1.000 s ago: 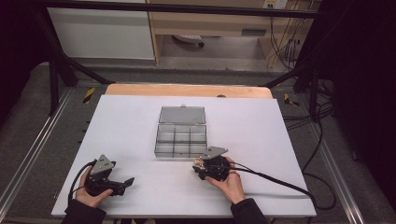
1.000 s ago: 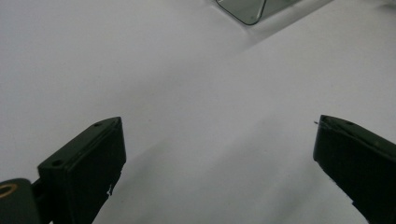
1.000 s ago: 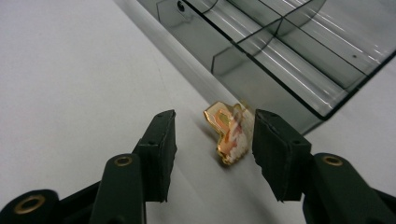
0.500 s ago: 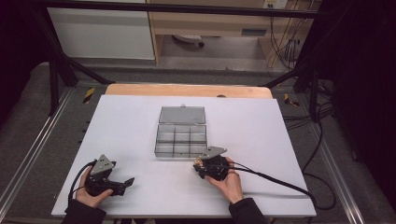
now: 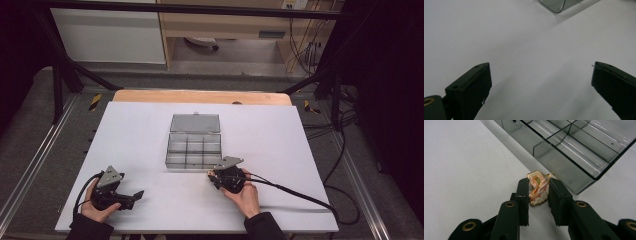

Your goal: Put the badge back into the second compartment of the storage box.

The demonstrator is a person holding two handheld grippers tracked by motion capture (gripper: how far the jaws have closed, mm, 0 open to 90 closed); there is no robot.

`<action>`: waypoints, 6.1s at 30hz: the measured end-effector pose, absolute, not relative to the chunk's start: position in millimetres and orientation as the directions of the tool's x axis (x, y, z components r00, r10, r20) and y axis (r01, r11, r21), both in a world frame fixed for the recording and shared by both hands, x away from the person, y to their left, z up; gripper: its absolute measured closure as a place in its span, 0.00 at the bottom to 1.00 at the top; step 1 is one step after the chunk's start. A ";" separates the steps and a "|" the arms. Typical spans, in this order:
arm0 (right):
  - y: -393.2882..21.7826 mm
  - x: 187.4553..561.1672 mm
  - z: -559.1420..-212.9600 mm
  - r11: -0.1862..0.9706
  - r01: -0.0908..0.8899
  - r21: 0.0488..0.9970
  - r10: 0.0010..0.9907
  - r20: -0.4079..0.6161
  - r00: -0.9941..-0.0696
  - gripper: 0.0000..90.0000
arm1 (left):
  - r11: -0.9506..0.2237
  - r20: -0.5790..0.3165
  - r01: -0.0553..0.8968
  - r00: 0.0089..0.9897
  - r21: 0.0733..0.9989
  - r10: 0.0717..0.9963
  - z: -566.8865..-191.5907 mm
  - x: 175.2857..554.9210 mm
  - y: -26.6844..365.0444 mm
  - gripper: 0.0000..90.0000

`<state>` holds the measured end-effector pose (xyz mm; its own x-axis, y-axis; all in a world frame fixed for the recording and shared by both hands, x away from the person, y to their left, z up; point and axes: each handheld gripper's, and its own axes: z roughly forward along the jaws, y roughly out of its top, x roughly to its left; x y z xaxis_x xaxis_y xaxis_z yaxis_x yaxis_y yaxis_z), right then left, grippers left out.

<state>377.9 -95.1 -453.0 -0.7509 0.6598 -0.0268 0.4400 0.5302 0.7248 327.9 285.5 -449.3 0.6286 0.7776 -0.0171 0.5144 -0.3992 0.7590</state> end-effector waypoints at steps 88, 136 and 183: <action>-102.3 373.5 -435.9 0.576 0.339 0.744 0.654 -0.171 -0.737 0.99 | -0.404 -0.013 0.510 0.632 0.759 0.775 -449.2 327.5 285.2 0.04; -117.9 361.4 -397.9 0.494 0.350 0.796 0.647 -0.068 -0.760 0.99 | -0.405 -0.010 0.510 0.631 0.759 0.776 -448.9 328.2 284.6 0.04; -90.5 411.6 -343.4 0.389 0.347 0.854 0.686 -0.017 -0.727 0.99 | -0.398 -0.010 0.511 0.624 0.762 0.781 -448.7 328.1 287.1 0.04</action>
